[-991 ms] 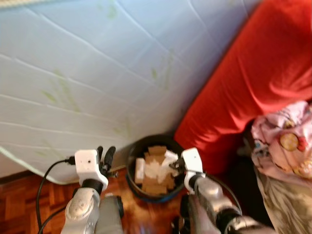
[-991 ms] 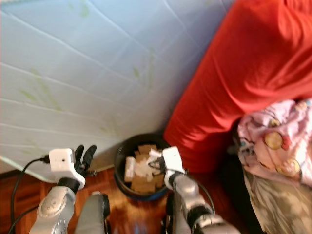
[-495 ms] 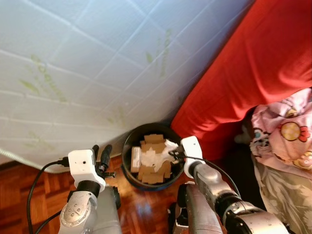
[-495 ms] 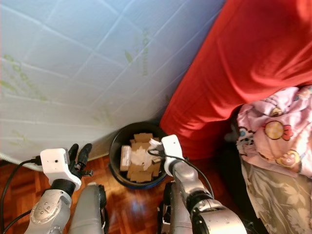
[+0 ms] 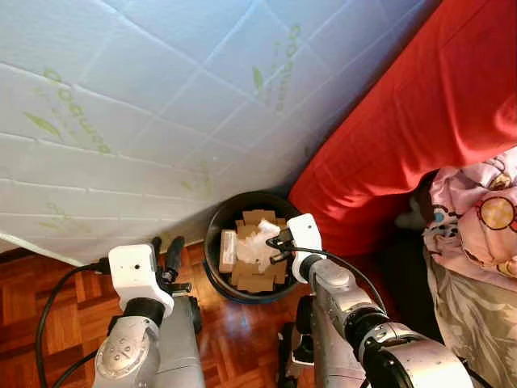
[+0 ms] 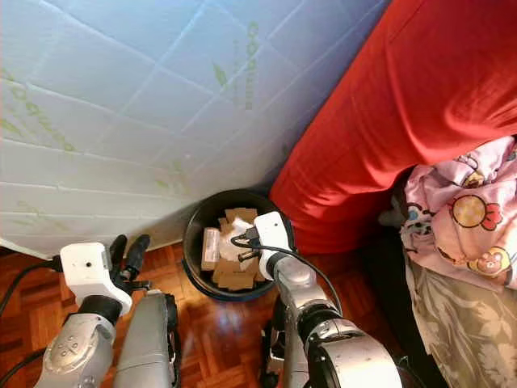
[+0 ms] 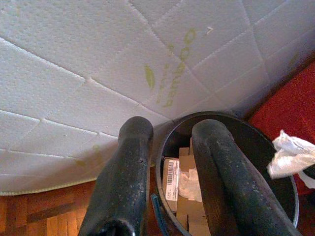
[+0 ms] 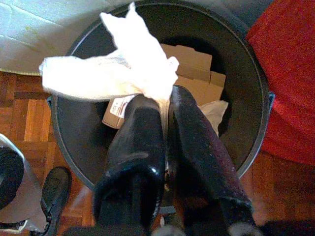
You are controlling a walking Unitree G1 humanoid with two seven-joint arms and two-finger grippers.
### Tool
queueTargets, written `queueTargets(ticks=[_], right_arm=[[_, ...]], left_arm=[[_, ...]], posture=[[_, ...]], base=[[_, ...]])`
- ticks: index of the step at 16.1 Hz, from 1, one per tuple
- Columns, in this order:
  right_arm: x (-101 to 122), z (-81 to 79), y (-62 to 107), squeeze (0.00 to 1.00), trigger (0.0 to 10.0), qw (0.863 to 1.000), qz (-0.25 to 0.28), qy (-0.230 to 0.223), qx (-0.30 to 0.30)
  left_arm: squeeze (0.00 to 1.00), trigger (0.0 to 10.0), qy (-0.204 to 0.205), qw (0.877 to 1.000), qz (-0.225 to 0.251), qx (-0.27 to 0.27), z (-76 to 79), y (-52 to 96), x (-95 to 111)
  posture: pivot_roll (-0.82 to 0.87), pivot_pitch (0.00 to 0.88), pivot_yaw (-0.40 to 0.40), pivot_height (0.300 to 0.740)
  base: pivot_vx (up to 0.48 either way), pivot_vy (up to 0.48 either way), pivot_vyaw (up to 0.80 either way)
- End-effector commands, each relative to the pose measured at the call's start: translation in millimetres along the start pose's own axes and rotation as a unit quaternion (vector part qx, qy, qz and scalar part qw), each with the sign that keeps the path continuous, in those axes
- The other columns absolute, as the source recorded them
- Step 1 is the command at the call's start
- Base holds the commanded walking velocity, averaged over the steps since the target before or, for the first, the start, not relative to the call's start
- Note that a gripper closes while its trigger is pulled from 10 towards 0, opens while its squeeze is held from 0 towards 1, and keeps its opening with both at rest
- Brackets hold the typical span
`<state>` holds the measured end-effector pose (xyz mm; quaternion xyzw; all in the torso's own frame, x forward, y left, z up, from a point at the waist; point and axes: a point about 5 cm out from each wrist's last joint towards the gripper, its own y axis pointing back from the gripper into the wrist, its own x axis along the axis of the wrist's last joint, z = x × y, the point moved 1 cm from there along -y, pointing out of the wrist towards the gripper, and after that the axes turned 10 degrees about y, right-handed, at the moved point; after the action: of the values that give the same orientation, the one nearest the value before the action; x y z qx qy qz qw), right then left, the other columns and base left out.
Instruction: Clean up the room
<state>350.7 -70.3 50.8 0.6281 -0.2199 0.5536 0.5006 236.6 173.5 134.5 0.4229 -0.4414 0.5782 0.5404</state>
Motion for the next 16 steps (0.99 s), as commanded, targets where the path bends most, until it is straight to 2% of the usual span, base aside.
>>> queueTargets(ticks=[1, 15, 16], right_arm=[[-12.9, -5.7, 1.7, 1.00, 10.0, 1.000, -0.024, -0.013, 0.004], [-6.9, -8.3, -0.5, 1.00, 10.0, 1.000, -0.017, -0.006, 0.003], [-5.8, -6.6, -0.5, 0.74, 10.0, 1.000, -0.014, -0.006, -0.001]], left_arm=[[0.00, 10.0, -0.008, 1.000, -0.012, 0.010, -2.3, 4.9, -2.2], [0.00, 10.0, -0.013, 1.000, -0.022, 0.012, -3.6, 7.0, -1.7], [0.00, 10.0, -0.012, 1.000, -0.023, 0.010, -3.3, 5.4, -2.8]], posture=[[0.29, 0.433, -0.110, 0.604], [0.29, 0.446, -0.092, 0.604], [0.28, 0.438, -0.093, 0.604]], base=[[0.000, 0.000, 0.00], [0.000, 0.000, 0.00], [0.000, 0.000, 0.00]])
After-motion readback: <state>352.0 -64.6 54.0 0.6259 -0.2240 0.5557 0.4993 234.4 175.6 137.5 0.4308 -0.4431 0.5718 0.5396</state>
